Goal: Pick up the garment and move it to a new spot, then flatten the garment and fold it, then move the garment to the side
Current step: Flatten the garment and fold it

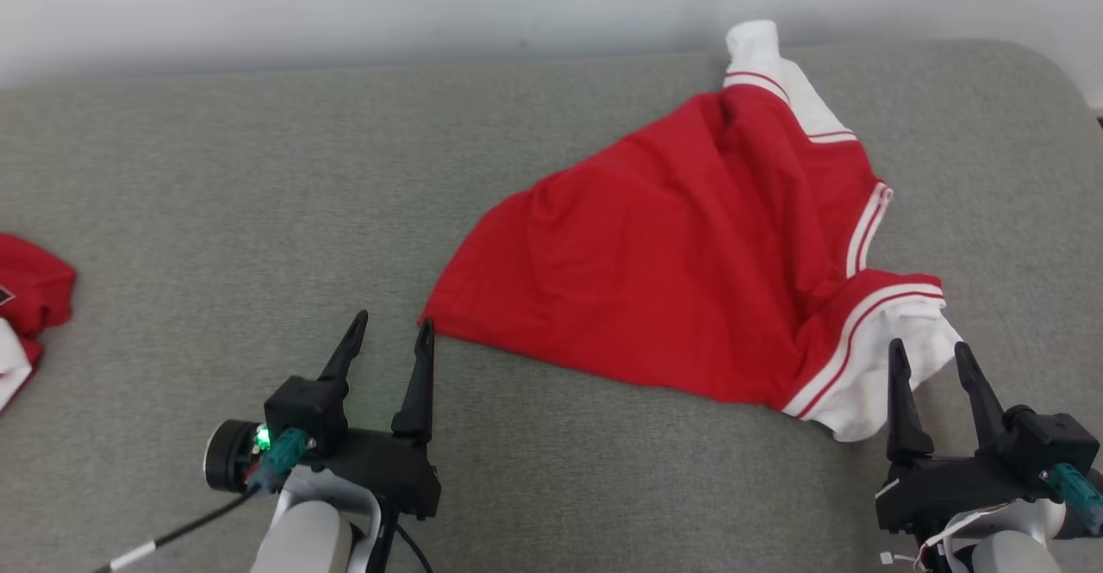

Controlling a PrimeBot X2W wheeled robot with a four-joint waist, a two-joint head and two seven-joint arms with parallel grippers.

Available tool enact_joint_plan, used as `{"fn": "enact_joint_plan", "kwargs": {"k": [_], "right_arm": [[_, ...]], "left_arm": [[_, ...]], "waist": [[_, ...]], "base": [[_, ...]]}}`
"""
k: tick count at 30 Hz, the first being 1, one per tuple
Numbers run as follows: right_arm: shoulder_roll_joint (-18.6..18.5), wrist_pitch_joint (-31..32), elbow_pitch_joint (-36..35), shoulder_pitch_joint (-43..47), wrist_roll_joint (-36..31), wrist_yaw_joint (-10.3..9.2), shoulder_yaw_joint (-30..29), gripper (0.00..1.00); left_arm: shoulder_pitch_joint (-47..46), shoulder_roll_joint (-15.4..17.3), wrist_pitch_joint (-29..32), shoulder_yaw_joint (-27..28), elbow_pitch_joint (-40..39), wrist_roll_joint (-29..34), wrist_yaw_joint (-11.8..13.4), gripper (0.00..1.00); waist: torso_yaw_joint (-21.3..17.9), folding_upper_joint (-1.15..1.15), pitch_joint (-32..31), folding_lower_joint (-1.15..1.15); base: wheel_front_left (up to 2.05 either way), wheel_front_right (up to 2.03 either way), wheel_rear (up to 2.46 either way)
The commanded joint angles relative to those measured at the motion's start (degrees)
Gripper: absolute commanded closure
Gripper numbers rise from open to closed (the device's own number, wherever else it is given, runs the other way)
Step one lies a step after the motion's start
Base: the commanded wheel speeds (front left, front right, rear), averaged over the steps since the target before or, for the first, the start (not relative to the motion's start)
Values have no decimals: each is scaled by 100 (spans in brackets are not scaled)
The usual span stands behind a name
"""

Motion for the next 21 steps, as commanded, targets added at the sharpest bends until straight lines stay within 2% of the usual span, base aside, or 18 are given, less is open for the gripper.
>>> {"fn": "enact_joint_plan", "kwargs": {"k": [1,9,18,19,20,21], "right_arm": [[13,-25,-21,-52,30,-13,24,0],[-10,-26,-77,-137,118,-13,5,0],[-36,-27,-96,-279,156,-13,20,0],[-38,-27,-95,-287,148,-13,14,0],[-34,-27,-93,-292,138,-13,5,0],[-31,-27,-88,-293,124,-13,-7,0]], "left_arm": [[-108,10,-17,45,171,55,-20,0],[-648,12,-18,259,1139,238,-86,0],[-908,12,-13,466,1543,399,39,1],[-911,12,-13,440,1560,412,26,18],[-905,12,-12,401,1590,406,2,64],[-886,5,-12,369,1602,381,-15,100]], "waist": [[-301,0,286,-1],[-505,0,495,-1],[-594,0,650,-1],[-599,0,656,-1],[-603,0,657,-1],[-605,0,651,-1]], "base": [[0,0,0],[0,0,0],[0,0,0],[0,0,0],[0,0,0],[0,0,0]]}}
